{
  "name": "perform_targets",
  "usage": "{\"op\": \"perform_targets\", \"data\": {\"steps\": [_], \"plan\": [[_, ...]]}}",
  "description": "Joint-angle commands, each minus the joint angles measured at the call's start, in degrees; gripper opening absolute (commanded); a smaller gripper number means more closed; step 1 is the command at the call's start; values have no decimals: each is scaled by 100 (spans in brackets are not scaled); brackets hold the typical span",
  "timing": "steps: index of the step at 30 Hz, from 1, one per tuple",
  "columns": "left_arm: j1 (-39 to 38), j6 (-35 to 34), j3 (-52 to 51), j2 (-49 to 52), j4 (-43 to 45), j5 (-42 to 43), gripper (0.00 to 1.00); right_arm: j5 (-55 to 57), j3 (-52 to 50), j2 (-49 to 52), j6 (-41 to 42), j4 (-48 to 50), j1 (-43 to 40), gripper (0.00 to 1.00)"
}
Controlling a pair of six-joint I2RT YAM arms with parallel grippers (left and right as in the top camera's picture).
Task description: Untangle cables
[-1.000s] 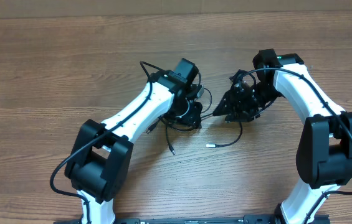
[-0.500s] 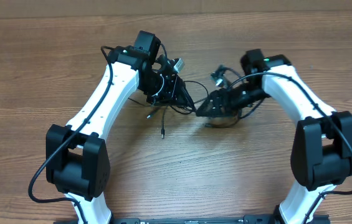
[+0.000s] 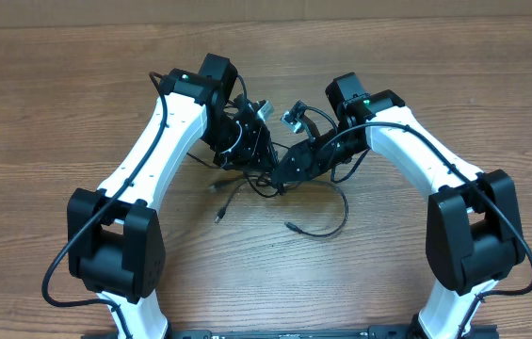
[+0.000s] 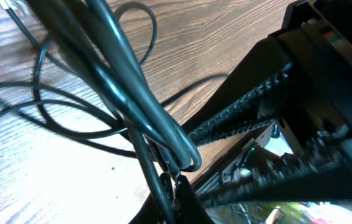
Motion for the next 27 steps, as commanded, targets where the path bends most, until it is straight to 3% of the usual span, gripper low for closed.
{"op": "perform_targets", "data": {"steps": [1,8,20,23,27], "plan": [[-26,339,96,-127,-118,229,4,407,-13,-109,127,66,26,27],[107,1132,96,-127,-645,236,4,505,-13,-109,339,160,11,28],[107,1147,96,-127,-472,509,4,509,-13,-109,1241,343,168,28],[109,1145,98,-127,-439,730,4,892,-13,-109,1526,385,258,25],[197,1154,199,-153,-529,1021,4,2376,-13,-87,2575,431,354,11]]}}
